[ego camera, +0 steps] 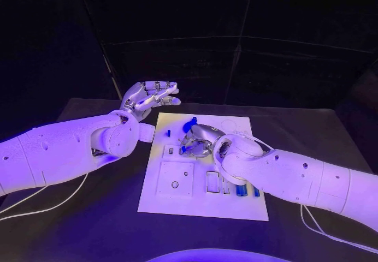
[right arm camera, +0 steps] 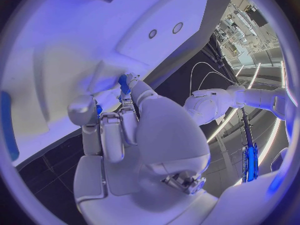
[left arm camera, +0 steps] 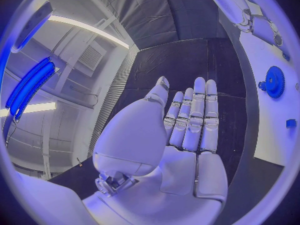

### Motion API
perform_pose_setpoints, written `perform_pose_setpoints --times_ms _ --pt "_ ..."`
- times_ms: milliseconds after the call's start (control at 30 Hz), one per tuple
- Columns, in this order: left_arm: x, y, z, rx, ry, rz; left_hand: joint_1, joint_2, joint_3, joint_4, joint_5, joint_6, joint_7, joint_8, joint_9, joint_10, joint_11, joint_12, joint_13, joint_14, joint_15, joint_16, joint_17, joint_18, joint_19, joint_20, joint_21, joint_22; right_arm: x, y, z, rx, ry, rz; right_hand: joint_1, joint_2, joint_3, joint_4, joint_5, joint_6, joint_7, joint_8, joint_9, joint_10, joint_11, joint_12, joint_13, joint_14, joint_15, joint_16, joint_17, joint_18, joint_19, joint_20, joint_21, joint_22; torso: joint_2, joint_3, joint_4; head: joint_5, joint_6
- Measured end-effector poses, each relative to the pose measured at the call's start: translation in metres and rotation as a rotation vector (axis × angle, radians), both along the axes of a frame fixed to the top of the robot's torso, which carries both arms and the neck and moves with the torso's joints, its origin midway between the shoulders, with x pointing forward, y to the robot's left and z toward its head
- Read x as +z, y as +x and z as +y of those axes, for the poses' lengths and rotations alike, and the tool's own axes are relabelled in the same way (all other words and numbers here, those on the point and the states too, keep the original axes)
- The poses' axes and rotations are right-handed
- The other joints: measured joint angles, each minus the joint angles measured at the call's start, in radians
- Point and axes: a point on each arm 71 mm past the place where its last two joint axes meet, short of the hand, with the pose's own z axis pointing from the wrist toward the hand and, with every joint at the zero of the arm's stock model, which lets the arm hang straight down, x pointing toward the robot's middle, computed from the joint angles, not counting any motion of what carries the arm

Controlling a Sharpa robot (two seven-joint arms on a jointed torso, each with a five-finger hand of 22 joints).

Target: Assemble the parts on the task board

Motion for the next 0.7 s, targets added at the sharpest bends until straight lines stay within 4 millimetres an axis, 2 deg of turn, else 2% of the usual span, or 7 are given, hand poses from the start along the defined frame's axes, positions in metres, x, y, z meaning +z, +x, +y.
perform_pose_setpoints --times_ms 467,700 --pt "-0.0003 0.0004 0.001 0.002 0.001 0.003 0.0 0.0 0.0 0.0 0.0 0.0 0.0 0.0 0.0 0.0 0.0 0.0 0.0 0.0 0.0 0.0 0.0 0.0 0.0 0.0 0.0 0.0 0.001 0.0014 -0.0049 -0.014 -0.029 -0.015 -0.006 -0.007 0.012 -0.004 0.001 -0.001 0.001 -0.003 0.0 0.0 0.0 -0.003 -0.001 0.0 0.0 0.0 0.0 0.0 0.0 0.0 0.0 -0.001 -0.001 -0.0001 -0.0003 -0.005 -0.008" --pt "-0.0003 0.0004 0.0011 0.002 0.002 0.004 0.0 0.0 0.0 0.0 0.0 0.0 0.0 0.0 0.0 0.0 0.0 0.0 0.0 0.0 0.0 0.0 0.0 0.0 0.0 0.0 0.0 0.0 0.0015 0.0019 -0.0056 -0.016 -0.039 -0.018 -0.012 -0.012 0.012 -0.004 0.0 -0.001 0.001 -0.003 0.0 0.0 0.0 -0.004 -0.001 0.0 0.0 0.0 0.0 0.0 0.0 0.0 0.0 -0.002 -0.001 -0.0006 -0.0003 -0.006 -0.007"
